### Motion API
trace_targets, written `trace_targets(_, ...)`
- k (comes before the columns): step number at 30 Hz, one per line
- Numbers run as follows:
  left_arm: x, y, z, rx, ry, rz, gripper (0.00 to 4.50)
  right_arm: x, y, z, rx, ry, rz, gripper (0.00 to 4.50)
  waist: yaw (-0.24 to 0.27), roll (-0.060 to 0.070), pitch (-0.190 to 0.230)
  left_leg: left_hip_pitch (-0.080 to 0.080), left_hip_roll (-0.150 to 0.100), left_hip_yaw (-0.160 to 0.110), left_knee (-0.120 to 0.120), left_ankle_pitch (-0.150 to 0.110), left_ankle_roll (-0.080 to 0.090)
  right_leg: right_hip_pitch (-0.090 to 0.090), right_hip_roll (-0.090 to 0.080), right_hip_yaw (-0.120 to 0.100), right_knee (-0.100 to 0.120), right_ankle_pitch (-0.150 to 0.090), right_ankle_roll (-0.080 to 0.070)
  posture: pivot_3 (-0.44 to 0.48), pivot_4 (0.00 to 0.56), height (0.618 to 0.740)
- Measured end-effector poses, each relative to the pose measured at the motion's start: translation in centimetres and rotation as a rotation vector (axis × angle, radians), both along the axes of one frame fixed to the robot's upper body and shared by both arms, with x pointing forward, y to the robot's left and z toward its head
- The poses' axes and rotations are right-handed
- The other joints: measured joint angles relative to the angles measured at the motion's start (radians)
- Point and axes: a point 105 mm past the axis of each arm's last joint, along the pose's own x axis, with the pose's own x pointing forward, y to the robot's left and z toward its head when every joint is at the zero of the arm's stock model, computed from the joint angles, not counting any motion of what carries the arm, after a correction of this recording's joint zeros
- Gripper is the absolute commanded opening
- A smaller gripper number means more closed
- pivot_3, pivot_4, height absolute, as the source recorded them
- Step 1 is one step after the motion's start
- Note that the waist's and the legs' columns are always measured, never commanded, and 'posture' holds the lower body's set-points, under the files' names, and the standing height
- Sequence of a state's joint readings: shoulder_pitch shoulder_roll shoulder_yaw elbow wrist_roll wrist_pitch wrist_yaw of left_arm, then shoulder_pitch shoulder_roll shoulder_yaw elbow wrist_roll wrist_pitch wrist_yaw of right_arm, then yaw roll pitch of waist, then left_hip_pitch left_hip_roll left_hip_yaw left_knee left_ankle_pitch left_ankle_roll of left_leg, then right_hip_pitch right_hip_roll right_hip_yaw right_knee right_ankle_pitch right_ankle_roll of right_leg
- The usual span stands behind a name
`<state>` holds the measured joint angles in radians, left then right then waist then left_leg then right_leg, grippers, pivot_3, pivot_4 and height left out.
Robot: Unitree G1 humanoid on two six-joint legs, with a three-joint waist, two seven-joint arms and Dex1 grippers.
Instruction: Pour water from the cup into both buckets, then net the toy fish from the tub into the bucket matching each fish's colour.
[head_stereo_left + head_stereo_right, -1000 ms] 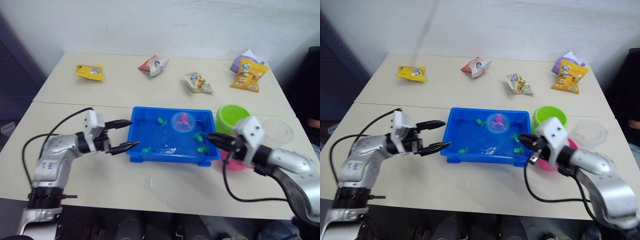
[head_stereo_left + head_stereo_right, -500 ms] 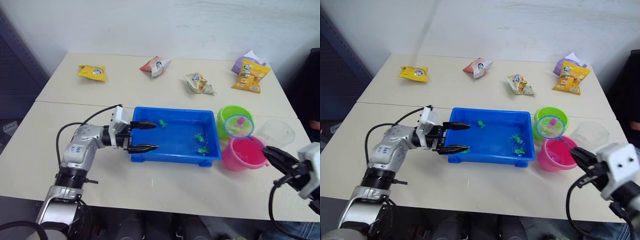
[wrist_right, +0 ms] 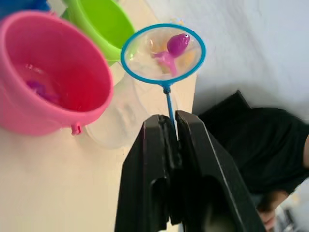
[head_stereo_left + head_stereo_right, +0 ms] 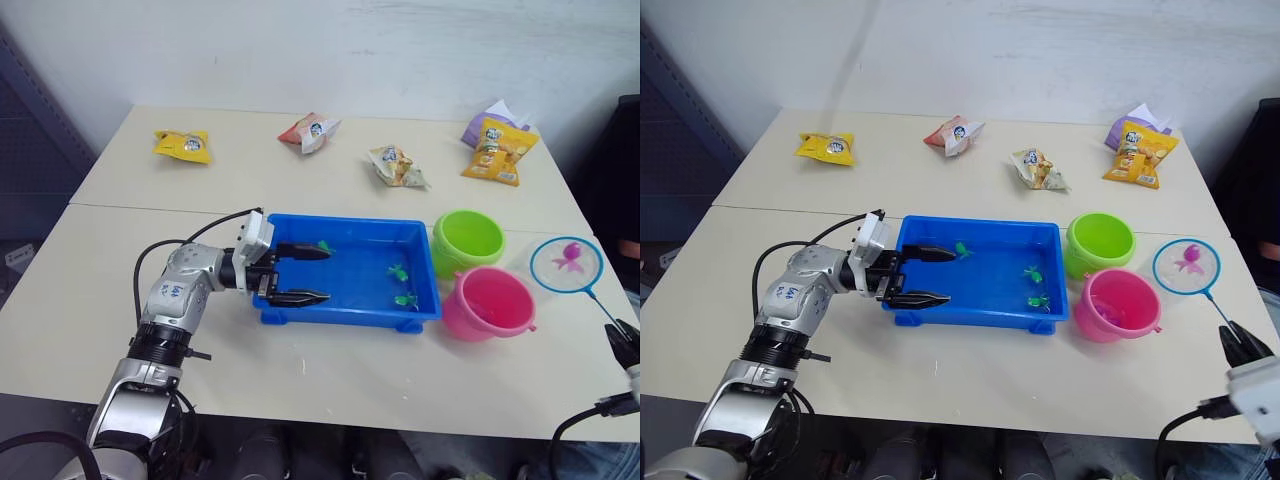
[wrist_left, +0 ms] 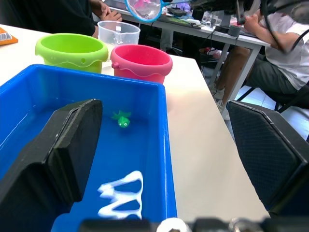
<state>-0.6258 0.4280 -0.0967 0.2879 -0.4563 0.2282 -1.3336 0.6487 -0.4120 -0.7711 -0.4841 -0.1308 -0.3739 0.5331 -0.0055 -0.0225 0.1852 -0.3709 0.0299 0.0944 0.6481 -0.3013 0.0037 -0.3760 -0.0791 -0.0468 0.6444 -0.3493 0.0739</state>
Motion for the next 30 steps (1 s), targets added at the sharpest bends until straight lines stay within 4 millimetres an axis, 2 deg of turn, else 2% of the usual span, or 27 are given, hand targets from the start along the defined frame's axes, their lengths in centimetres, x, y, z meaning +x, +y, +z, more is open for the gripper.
trace_targets(3,0.0,0.0,0.0,0.001,-0.001,0.005,4.42,0.3,0.1,-1.5,-0.228,0.020,0.062,0.00,0.000,0.000,0.000,0.000,0.000,0.000,0.000,0.000,-0.001,0.000,0.000,0.000,0.000,0.000,0.000,0.000,0.150,0.738)
trace_targets(8,0.0,0.1,0.0,0.002,-0.004,0.023,4.42,0.7,-0.3,-2.3,-0.498,-0.021,0.095,0.00,0.001,0.000,0.000,0.001,0.000,0.000,0.000,0.001,-0.002,0.000,0.000,0.000,0.001,0.000,-0.001,0.000,0.150,0.738)
trace_targets(12,0.0,0.2,0.2,0.001,-0.016,0.033,4.42,0.8,-0.1,-2.2,-0.595,-0.089,0.112,0.00,0.001,0.000,0.000,0.001,0.000,0.000,0.000,0.002,-0.003,0.000,0.000,0.000,0.001,-0.001,-0.001,0.000,0.150,0.738)
trace_targets(18,0.1,0.3,-0.1,-0.001,-0.005,0.055,4.42,0.6,-0.6,-1.8,-0.590,-0.134,0.069,0.00,0.000,0.000,0.000,0.001,0.000,0.000,0.000,0.002,-0.003,0.000,0.000,0.000,0.001,-0.001,-0.001,0.000,0.150,0.738)
trace_targets(21,0.1,0.5,-0.1,-0.002,-0.005,0.066,4.42,0.7,-0.4,-1.2,-0.360,-0.159,0.062,0.00,-0.003,0.000,0.000,0.001,0.001,0.000,0.000,0.002,-0.003,0.001,0.001,0.000,0.001,-0.001,-0.001,0.000,0.150,0.738)
trace_targets(23,0.1,0.8,-0.3,0.004,-0.001,0.074,4.42,1.0,0.0,-1.0,-0.148,-0.163,0.066,0.00,-0.006,0.000,0.000,0.002,0.001,0.000,0.000,0.002,-0.002,0.001,0.001,0.000,0.002,-0.001,-0.001,0.000,0.150,0.738)
trace_targets(24,0.1,1.0,-0.4,0.008,0.001,0.081,4.42,1.1,0.5,-0.7,0.024,-0.150,0.079,0.00,-0.008,0.000,0.000,0.002,0.001,-0.001,0.000,0.002,-0.002,0.001,0.000,0.000,0.002,-0.001,-0.001,0.000,0.150,0.738)
trace_targets(26,0.2,1.7,-0.3,0.010,-0.001,0.105,4.42,1.5,1.9,0.0,0.258,-0.094,0.150,0.00,-0.014,0.000,0.000,0.001,0.001,-0.001,0.001,0.002,-0.001,0.001,0.000,0.000,0.003,0.000,-0.001,0.000,0.150,0.738)
trace_targets(27,0.3,2.2,-0.3,0.016,-0.004,0.120,4.42,1.9,2.7,0.5,0.341,-0.047,0.203,0.00,-0.020,0.000,0.000,0.002,0.001,-0.001,0.001,0.001,0.000,0.002,0.000,0.000,0.003,0.000,-0.001,0.000,0.150,0.738)
trace_targets(30,0.5,2.9,0.0,0.008,-0.015,0.153,4.42,3.1,4.4,2.0,0.431,0.057,0.320,0.00,-0.023,0.000,0.000,0.002,0.001,-0.002,0.001,0.000,0.003,0.002,-0.001,0.000,0.003,0.000,0.000,0.000,0.150,0.738)
